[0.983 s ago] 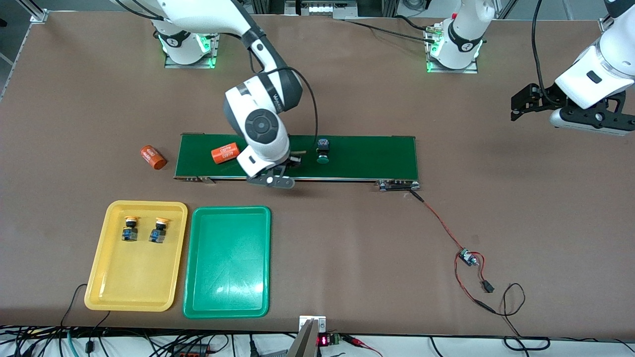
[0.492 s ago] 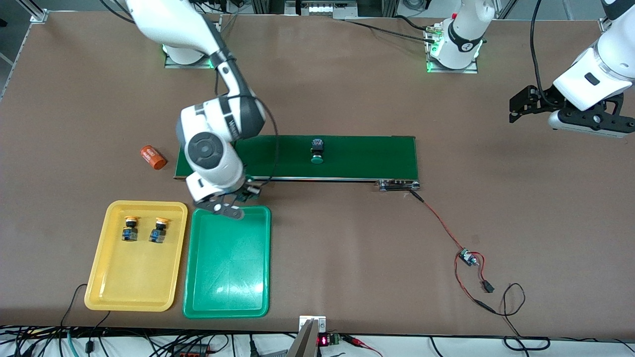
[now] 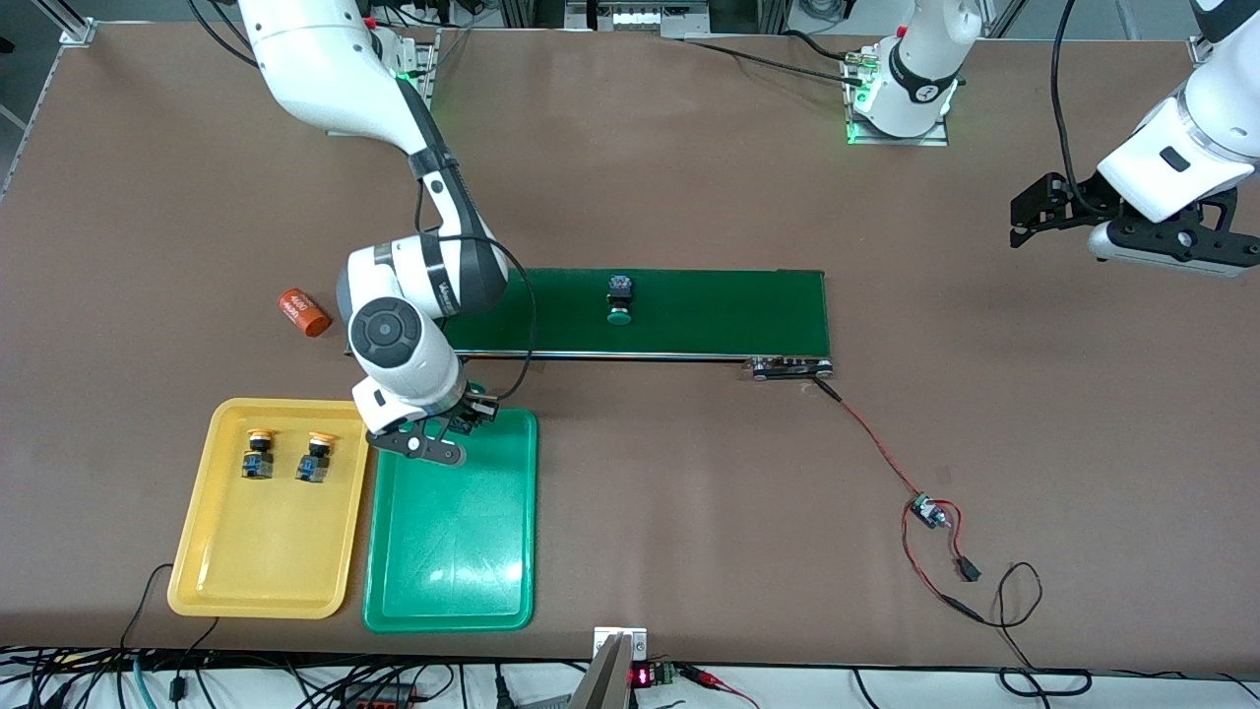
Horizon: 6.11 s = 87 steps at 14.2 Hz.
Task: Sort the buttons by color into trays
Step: 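Carry the button over the green tray and open the right gripper, then return the right gripper to the belt and grasp the second green button, then carry the button into the green tray and open the right gripper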
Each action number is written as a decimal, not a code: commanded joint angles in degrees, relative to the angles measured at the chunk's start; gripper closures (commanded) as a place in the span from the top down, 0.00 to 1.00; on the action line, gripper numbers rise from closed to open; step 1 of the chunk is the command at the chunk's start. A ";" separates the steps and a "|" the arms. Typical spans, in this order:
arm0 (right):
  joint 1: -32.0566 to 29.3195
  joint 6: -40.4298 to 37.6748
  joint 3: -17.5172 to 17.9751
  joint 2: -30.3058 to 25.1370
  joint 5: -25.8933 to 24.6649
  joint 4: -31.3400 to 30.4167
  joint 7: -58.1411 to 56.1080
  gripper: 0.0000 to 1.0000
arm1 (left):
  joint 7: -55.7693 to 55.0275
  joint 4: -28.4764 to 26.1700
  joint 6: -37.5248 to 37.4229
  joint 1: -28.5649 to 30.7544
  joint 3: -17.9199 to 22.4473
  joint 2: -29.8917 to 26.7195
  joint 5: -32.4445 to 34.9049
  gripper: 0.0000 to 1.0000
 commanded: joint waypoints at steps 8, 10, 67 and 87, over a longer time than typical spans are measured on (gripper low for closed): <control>-6.77 0.85 0.68 10.55 1.11 12.10 -9.92 0.00 | 1.87 1.07 -0.35 0.12 0.15 0.44 -0.51 1.00; -7.29 2.95 0.68 12.31 1.12 12.37 -10.00 0.00 | 1.87 1.16 -0.27 0.20 0.15 0.53 -0.43 1.00; 3.26 -16.11 -0.11 -8.09 2.17 0.49 1.97 0.00 | 12.85 6.26 0.53 3.81 0.06 5.80 -2.45 1.00; -4.31 1.91 0.42 14.60 4.90 16.86 -20.20 0.00 | 12.59 6.26 -0.70 6.08 1.38 6.50 -1.22 1.00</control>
